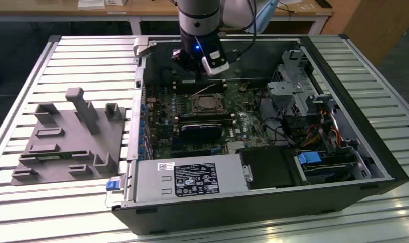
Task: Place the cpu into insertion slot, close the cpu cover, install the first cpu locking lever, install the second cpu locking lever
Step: 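Install the first cpu locking lever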
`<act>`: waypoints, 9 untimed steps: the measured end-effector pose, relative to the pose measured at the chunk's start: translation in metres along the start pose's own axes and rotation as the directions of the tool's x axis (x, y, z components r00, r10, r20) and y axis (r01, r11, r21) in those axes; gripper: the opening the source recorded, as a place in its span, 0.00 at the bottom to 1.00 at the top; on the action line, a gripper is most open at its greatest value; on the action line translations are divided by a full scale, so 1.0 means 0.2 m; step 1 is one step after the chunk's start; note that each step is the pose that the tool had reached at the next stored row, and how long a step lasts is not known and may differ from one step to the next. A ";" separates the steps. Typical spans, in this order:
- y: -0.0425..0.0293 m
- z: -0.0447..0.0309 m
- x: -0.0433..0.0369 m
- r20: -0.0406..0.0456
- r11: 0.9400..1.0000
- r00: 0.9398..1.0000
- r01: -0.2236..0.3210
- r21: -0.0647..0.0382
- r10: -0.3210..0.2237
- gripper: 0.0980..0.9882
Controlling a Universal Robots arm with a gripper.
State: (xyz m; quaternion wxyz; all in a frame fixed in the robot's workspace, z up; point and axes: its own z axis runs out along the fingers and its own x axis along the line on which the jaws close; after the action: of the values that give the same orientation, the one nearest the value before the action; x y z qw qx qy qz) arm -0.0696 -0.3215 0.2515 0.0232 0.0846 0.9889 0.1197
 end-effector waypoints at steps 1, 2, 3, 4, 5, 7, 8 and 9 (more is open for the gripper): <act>0.000 0.000 0.000 0.001 1.000 1.000 0.000 0.000 0.000 0.00; 0.000 0.001 0.000 0.003 1.000 1.000 0.001 0.000 -0.001 0.00; -0.001 0.003 0.000 0.007 1.000 1.000 0.002 0.000 -0.002 0.00; -0.001 0.005 0.001 0.013 1.000 1.000 0.003 -0.001 -0.003 0.00; -0.002 0.007 0.001 0.020 1.000 1.000 0.005 -0.002 -0.005 0.00; -0.003 0.011 0.002 0.037 1.000 0.999 0.009 -0.005 -0.009 0.00; -0.004 0.013 0.003 0.047 1.000 0.999 0.012 -0.006 -0.011 0.00; -0.004 0.015 0.003 0.056 1.000 0.998 0.014 -0.008 -0.013 0.00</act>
State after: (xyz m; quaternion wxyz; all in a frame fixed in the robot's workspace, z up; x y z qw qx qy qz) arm -0.0702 -0.3215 0.2483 0.0520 0.0810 0.9879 0.1213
